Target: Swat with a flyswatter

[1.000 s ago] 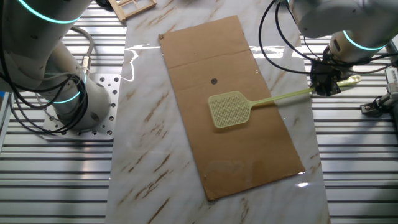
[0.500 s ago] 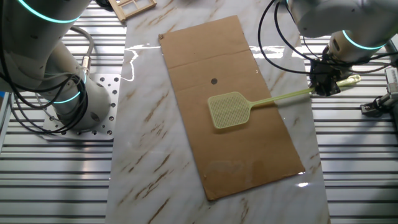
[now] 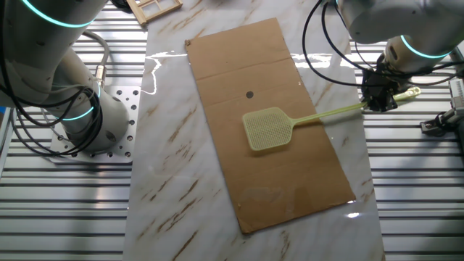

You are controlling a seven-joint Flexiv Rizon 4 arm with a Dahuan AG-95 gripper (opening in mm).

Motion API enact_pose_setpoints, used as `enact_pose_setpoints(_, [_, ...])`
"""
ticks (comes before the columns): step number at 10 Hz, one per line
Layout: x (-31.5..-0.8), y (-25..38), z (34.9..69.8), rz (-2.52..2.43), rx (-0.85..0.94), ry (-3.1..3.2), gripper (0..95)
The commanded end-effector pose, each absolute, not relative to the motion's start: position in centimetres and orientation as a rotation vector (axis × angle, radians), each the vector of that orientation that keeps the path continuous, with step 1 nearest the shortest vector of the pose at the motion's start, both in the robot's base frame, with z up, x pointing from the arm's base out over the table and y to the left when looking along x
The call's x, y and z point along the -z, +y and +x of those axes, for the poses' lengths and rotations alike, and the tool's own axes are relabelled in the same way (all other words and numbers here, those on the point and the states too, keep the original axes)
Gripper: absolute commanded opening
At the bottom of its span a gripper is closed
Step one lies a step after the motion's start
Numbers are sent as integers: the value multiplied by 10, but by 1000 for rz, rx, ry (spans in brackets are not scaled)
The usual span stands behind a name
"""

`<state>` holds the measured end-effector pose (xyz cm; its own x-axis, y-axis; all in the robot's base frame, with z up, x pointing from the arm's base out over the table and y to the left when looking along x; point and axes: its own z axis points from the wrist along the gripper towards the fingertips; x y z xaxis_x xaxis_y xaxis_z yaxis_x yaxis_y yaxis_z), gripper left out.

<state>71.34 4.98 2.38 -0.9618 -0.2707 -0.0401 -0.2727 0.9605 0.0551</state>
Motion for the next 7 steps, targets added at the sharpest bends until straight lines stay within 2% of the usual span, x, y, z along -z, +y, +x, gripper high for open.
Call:
enact_pose_setpoints(1, [-24,50,713,-421,-99,3080,0])
enact_pose_setpoints(2, [-24,50,713,-429,-130,3074,190])
enact_pose_setpoints(3, [-24,50,713,-431,-189,3064,950])
enact_pose_setpoints(5, [-24,50,713,-442,-191,3063,950])
enact_pose_setpoints(6, [-24,50,713,-463,-185,3067,760])
enact_pose_setpoints(7, [-24,50,713,-470,-177,3075,760])
